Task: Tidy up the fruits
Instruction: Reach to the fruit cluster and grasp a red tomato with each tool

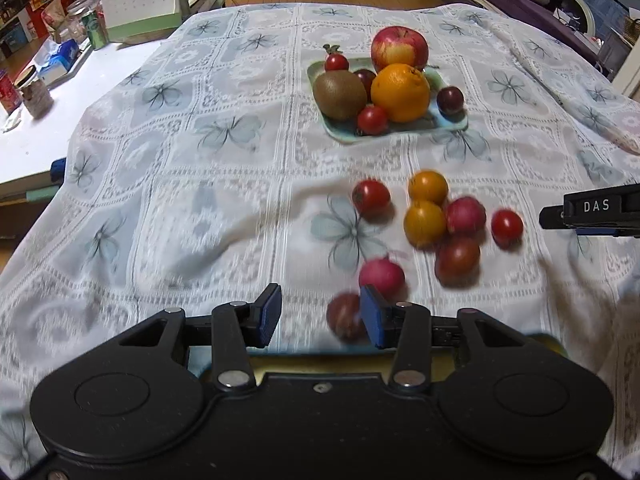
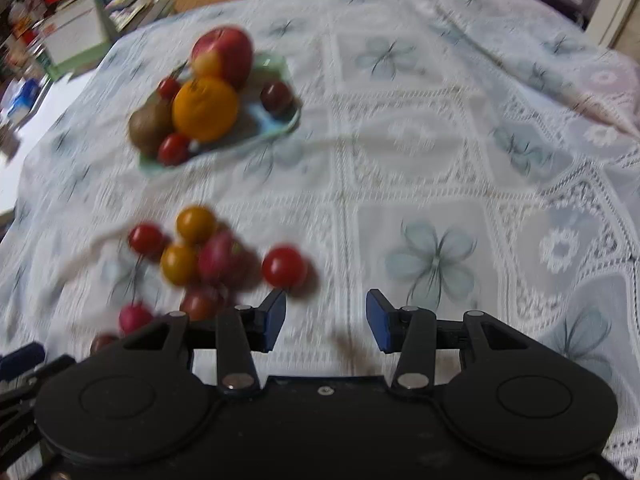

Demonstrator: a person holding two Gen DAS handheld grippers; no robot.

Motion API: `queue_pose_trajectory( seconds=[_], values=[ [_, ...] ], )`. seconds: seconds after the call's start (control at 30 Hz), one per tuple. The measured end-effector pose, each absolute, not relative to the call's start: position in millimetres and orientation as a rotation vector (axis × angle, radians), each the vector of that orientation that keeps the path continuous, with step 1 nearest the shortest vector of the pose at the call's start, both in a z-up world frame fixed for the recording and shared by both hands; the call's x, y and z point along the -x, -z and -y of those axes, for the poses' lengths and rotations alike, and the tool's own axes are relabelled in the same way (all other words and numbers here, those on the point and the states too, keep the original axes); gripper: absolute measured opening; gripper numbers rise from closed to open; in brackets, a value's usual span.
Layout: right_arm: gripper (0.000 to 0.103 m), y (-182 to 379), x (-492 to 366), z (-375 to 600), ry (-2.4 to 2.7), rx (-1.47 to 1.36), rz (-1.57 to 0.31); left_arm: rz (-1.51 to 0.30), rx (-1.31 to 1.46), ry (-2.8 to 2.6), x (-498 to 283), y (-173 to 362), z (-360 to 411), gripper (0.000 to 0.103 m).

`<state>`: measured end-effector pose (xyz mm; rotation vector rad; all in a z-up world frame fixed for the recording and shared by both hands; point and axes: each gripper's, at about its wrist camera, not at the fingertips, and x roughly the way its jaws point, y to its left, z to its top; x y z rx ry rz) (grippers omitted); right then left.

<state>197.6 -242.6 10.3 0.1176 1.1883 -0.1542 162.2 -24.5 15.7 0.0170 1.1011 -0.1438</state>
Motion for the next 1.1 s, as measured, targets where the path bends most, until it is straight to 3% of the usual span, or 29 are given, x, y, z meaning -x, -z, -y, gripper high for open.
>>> queue_pose_trajectory(
  seconds=[0.1, 0.33, 0.87, 1.1],
  values=[
    [0.047, -7.5, -203.6, 240.7, 0.212, -0.128, -1.121, -1.099, -0.02, 0.14, -177.4, -14.4, 27.7, 0.051],
    [0.047, 13.0, -222.4, 245.1, 0.136, -0.219, -1.23, -1.104, -0.037, 0.161, -205.6, -7.4, 38.9, 0.051],
    [0.047, 28.1, -232.3, 228.7, 0.089, -0.169, -1.248, -1.181, -0.012, 0.169, -255.1, 23.0, 69.4, 0.051],
    [0.046, 29.0, -233.1, 224.5, 0.092, -0.143, -1.235, -1.201, -0.009, 0.172, -267.7, 34.9, 77.8, 0.056]
  ],
)
